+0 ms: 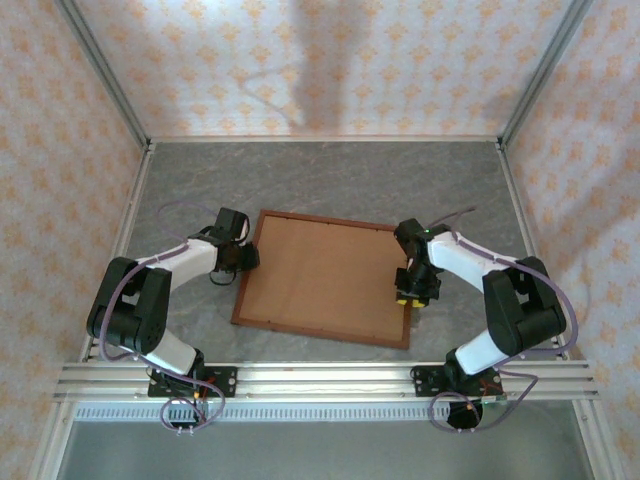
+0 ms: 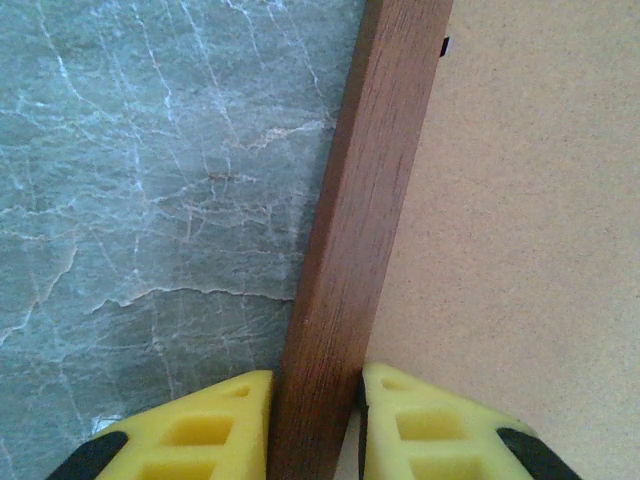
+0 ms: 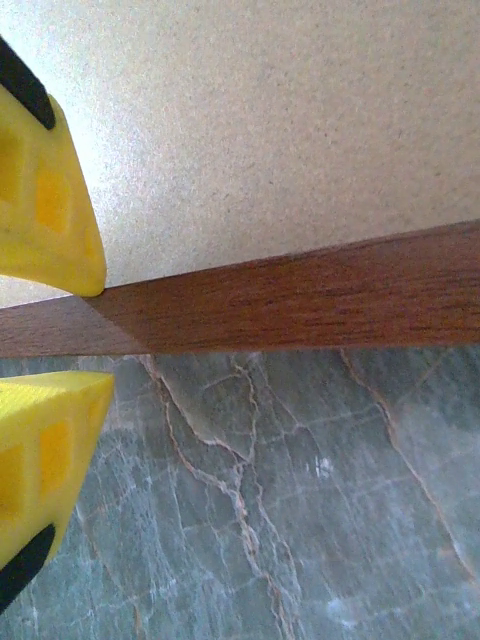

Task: Put the photo into the frame

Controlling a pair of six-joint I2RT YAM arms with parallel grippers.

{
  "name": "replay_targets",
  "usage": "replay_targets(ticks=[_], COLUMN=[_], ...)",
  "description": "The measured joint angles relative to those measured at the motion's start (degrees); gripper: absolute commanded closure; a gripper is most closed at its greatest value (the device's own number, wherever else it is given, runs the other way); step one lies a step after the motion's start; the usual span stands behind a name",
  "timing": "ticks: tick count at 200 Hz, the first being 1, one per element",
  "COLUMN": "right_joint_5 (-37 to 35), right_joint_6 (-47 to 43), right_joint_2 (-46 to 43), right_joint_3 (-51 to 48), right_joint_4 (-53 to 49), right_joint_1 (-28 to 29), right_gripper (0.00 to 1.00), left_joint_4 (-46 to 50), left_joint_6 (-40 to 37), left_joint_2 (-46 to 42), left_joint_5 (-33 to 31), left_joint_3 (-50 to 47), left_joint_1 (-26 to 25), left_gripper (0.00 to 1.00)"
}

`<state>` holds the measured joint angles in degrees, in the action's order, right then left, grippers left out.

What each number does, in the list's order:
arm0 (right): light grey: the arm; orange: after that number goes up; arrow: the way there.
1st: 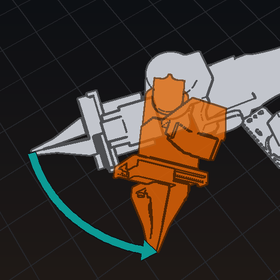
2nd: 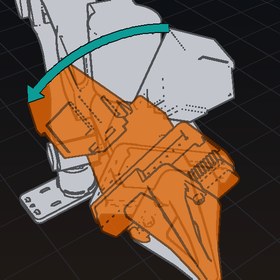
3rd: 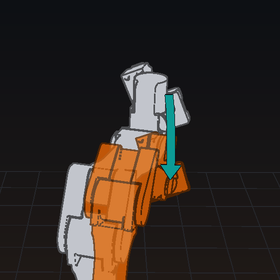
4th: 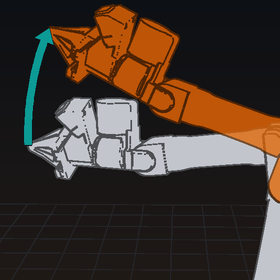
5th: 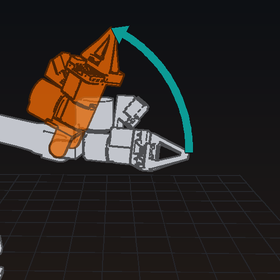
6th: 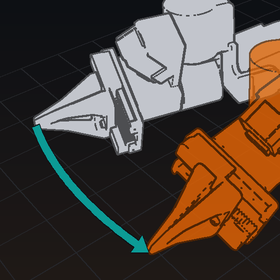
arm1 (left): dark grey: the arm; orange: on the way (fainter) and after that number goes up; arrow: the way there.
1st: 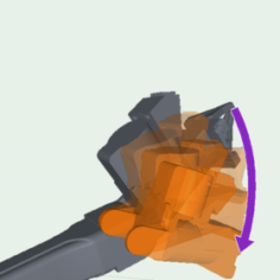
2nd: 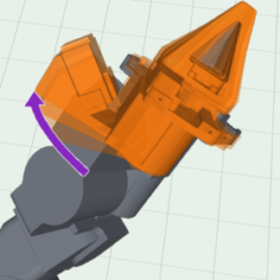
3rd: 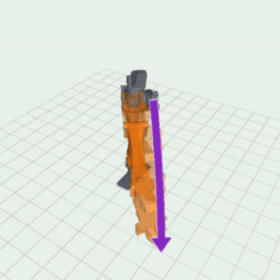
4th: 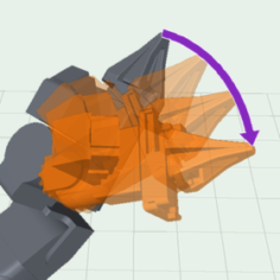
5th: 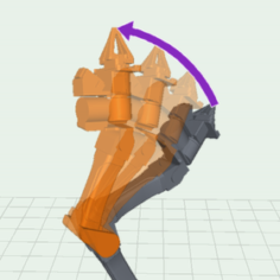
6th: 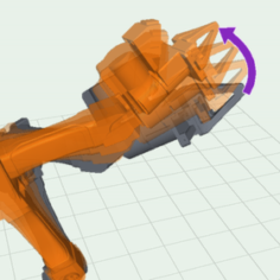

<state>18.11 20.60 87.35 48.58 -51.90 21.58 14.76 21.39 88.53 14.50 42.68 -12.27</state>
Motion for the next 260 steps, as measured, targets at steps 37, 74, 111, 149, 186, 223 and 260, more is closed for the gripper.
replay_targets(ticks=[37,74,111,149,186,223,260], right_joint_5=[0.35,0.35,0.42,0.61,0.68,-2.97,-5.99], right_joint_6=[0.39,0.42,0.42,0.39,0.26,-1.36,-3.78], right_joint_2=[0.48,0.81,1.6,1.86,1.62,0.48,-2.8], right_joint_3=[0.0,0.0,-0.04,-0.39,-0.15,4.39,10.51], right_joint_4=[0.57,0.76,1.2,1.81,1.68,-0.57,-0.7], right_joint_1=[0.5,0.61,0.63,0.66,0.68,0.55,-4.48], right_gripper=[0.7,0.7,0.7,0.7,0.67,0.62,0.55], left_joint_4=[0.0,-0.02,-0.02,-0.04,-0.11,-0.79,-1.42], left_joint_6=[0.0,0.0,0.0,0.07,0.17,0.2,0.22], left_joint_2=[0.0,0.0,0.0,0.0,0.0,-0.02,-0.07], left_joint_5=[0.02,0.0,0.02,0.0,0.0,0.24,0.42], left_joint_3=[0.0,0.0,0.0,-0.02,-0.04,-0.15,-0.48], left_joint_1=[0.0,0.0,0.0,0.0,0.0,0.0,0.0], left_gripper=[0.76,0.76,0.76,0.76,0.76,0.76,0.76])
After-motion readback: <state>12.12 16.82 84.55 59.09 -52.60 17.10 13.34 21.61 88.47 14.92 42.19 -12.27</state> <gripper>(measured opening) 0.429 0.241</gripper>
